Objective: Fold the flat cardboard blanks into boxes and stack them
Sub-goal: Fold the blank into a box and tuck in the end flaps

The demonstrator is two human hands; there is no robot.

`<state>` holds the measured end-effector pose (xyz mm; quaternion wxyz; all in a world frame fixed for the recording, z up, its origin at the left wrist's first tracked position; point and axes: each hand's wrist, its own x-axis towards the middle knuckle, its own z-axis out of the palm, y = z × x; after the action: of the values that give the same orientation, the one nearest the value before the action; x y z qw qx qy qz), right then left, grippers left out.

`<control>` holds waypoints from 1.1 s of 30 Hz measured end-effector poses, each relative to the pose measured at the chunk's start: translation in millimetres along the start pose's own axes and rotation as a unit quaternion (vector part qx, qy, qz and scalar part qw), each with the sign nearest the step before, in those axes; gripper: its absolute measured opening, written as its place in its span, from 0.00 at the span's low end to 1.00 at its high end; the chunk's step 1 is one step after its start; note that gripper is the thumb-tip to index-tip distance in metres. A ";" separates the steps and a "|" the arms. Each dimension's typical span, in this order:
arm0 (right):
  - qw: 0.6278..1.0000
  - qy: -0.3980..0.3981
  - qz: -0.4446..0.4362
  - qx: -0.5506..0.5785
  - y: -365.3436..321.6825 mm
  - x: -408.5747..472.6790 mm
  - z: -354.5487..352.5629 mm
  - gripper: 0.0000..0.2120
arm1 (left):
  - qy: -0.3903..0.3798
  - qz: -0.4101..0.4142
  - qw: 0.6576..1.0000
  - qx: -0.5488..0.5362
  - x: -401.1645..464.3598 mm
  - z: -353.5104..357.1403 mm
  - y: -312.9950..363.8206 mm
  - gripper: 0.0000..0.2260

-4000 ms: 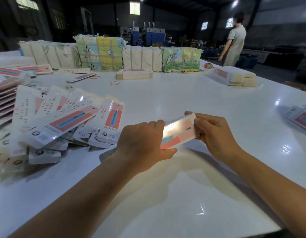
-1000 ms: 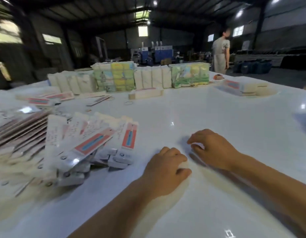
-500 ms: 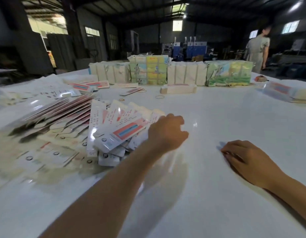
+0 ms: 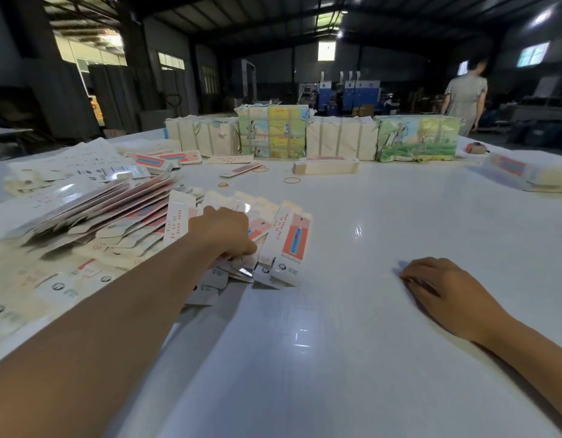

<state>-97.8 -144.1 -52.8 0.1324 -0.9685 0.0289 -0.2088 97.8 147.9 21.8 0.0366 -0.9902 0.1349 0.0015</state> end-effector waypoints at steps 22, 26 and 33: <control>1.000 0.002 -0.002 0.004 -4.2 0.1 -1.0 0.09 | 0.135 -0.013 0.973 -0.185 -7.6 -65.9 13.1 0.37; 1.000 -0.014 0.014 0.006 -6.1 0.8 -3.7 0.10 | 0.090 0.193 0.942 -0.258 -59.9 -37.0 73.7 0.36; 0.997 -0.005 0.064 0.036 -6.6 -0.7 -8.6 0.05 | 0.011 0.291 0.941 -0.174 -92.4 27.8 113.2 0.35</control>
<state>-102.0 -139.8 -43.8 0.1804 -0.9604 0.0827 -0.1955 -21.4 65.8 -12.9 -0.1398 -0.8987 0.4148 0.0249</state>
